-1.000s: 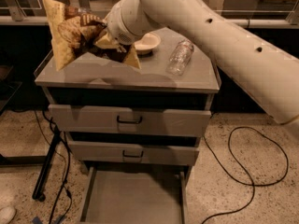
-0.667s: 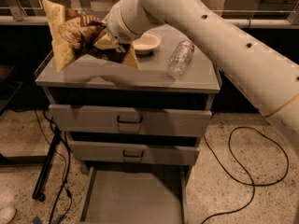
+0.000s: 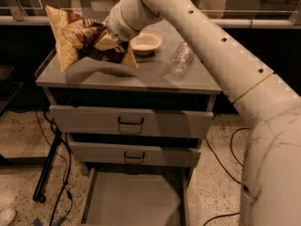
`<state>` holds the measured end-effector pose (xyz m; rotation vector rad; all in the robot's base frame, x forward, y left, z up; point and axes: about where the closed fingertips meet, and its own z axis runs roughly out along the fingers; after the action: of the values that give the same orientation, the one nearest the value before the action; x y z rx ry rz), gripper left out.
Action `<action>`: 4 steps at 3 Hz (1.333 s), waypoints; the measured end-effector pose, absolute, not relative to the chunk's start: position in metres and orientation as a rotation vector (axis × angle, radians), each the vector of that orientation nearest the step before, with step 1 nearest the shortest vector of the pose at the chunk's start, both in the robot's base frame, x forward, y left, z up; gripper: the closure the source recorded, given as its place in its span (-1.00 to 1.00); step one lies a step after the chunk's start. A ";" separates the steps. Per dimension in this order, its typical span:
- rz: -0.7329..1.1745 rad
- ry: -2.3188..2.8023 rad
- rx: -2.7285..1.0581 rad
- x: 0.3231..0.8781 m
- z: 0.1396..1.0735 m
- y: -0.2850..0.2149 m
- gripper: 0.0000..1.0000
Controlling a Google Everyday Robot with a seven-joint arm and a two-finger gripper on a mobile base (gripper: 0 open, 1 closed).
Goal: Pick brown chip bag from bottom drawer and place on counter
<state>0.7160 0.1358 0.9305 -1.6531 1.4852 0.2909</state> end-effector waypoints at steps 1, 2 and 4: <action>0.322 1.490 -1.674 0.723 0.920 0.140 1.00; 0.337 1.503 -1.703 0.726 0.911 0.145 1.00; 0.382 1.572 -1.815 0.733 0.881 0.155 1.00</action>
Offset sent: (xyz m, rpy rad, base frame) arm 0.0156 0.0102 -0.0250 -0.0466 0.0725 0.0462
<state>0.7333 0.1548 0.8809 -1.8146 1.5723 0.3816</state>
